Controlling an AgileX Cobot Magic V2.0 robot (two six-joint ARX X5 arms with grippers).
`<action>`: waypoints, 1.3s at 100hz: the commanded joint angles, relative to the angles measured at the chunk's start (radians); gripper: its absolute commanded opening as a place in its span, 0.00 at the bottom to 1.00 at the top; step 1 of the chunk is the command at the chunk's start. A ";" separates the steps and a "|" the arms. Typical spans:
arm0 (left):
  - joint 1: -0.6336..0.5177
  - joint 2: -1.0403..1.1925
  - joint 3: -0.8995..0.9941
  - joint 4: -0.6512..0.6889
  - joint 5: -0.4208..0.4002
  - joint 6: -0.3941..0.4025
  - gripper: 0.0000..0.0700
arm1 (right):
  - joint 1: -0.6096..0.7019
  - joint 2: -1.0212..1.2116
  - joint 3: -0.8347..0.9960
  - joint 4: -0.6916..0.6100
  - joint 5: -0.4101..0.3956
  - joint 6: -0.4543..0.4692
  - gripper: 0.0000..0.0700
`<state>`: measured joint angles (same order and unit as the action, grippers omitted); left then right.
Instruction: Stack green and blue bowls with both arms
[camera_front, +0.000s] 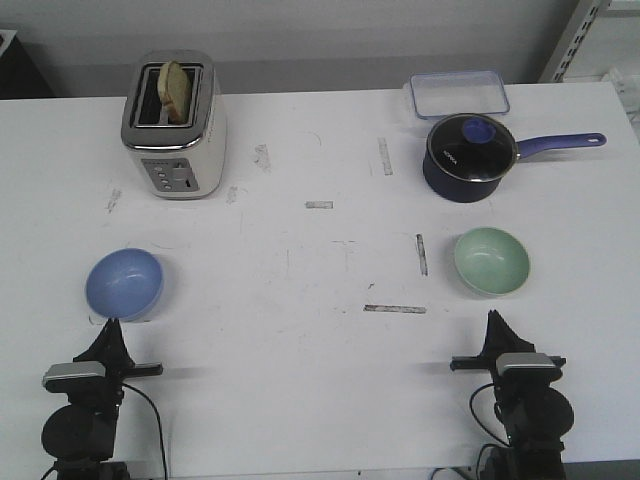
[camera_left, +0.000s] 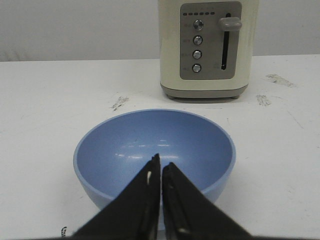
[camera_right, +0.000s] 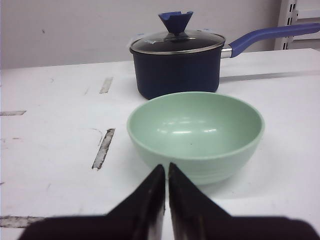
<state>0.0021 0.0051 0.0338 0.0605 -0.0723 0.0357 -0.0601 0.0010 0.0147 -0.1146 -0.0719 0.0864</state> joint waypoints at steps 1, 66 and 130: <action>0.000 -0.002 -0.021 0.016 0.002 -0.002 0.00 | 0.000 0.000 -0.002 0.010 0.000 0.012 0.01; 0.000 -0.002 -0.021 0.023 0.001 0.016 0.00 | -0.003 0.000 -0.002 0.014 0.030 -0.044 0.01; 0.000 -0.002 -0.021 0.024 0.002 0.011 0.00 | -0.005 0.000 -0.002 0.181 0.079 -0.042 0.01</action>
<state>0.0021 0.0051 0.0338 0.0654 -0.0727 0.0399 -0.0612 0.0010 0.0147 0.0231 -0.0238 0.0490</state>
